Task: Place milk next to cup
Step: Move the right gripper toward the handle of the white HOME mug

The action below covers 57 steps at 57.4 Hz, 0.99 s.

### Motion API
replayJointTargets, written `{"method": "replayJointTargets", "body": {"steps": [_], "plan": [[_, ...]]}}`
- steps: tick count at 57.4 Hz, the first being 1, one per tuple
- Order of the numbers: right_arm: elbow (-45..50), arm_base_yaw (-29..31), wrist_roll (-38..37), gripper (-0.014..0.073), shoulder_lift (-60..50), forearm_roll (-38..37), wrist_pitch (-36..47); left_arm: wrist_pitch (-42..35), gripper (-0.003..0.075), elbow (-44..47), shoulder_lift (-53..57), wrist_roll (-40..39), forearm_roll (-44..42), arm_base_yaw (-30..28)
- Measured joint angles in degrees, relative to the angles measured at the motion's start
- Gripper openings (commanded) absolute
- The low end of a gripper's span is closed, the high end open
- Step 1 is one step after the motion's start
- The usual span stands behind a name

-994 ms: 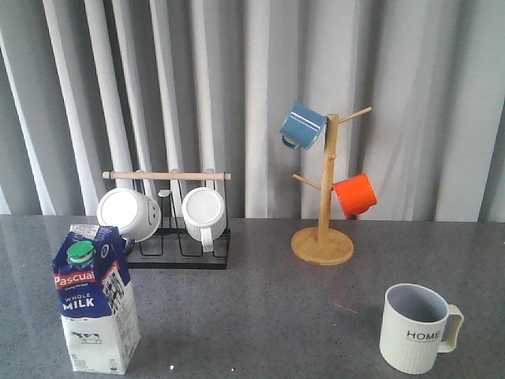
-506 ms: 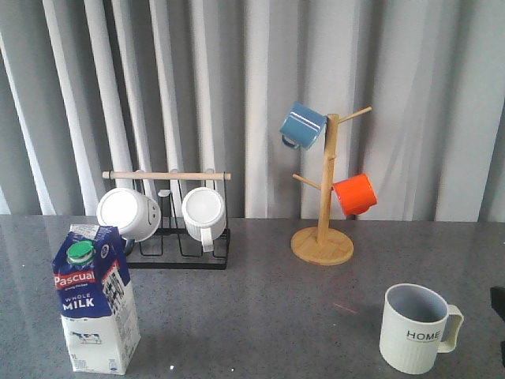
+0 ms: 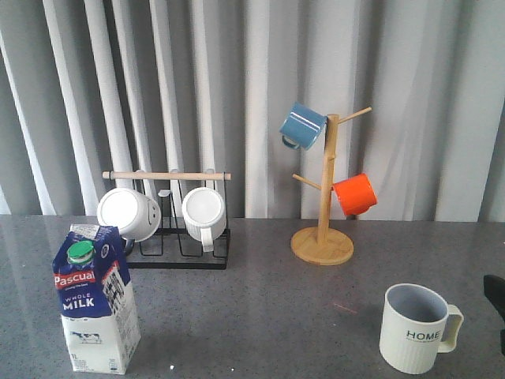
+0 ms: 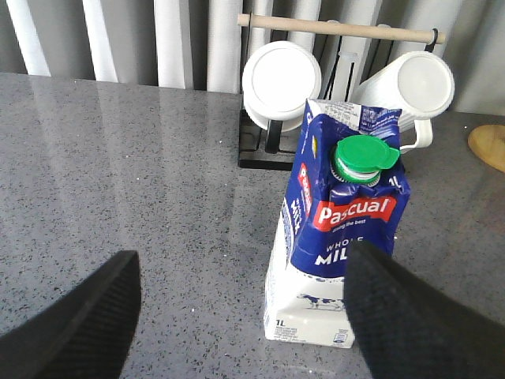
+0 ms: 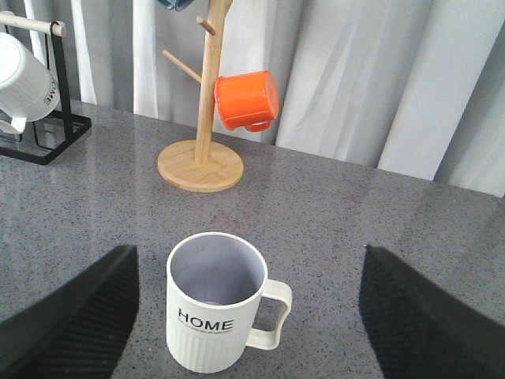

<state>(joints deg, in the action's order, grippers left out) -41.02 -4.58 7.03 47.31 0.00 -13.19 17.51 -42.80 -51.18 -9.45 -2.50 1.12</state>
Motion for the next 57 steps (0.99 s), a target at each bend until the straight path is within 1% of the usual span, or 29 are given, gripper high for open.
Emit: {"method": "replayJointTargets", "body": {"steps": [11,14,21,27,34,38,45,50,57], "plan": [[0.1,0.0,-0.1,0.0571,1.3,0.0,0.2,0.0,0.0523,0.0,0.0,0.0,0.0,0.0],[1.1,0.0,-0.1,0.0571,2.0,-0.4,2.1,0.0,0.0523,0.0,0.0,0.0,0.0,0.0],[7.8,0.0,0.1,0.0571,4.2,-0.6,12.1,0.0,0.0523,0.0,0.0,0.0,0.0,0.0],[15.4,0.0,1.3,0.0571,7.4,1.1,25.5,0.0,0.0523,0.0,0.0,0.0,0.0,0.0],[20.5,1.5,3.2,0.0571,12.9,5.1,39.6,0.0,0.0523,0.0,0.0,0.0,0.0,0.0],[21.3,4.1,3.5,0.0571,16.1,6.3,43.9,0.0,0.0523,0.0,0.0,0.0,0.0,0.0],[21.5,8.2,3.5,0.0571,21.0,5.8,47.6,0.0,0.0523,0.0,0.0,0.0,0.0,0.0],[21.5,10.4,2.5,0.0571,24.7,2.7,50.2,0.0,0.0523,0.0,0.0,0.0,0.0,0.0],[20.7,12.3,-1.8,0.0571,29.9,-3.8,52.4,0.0,0.0523,0.0,0.0,0.0,0.0,0.0]]}}
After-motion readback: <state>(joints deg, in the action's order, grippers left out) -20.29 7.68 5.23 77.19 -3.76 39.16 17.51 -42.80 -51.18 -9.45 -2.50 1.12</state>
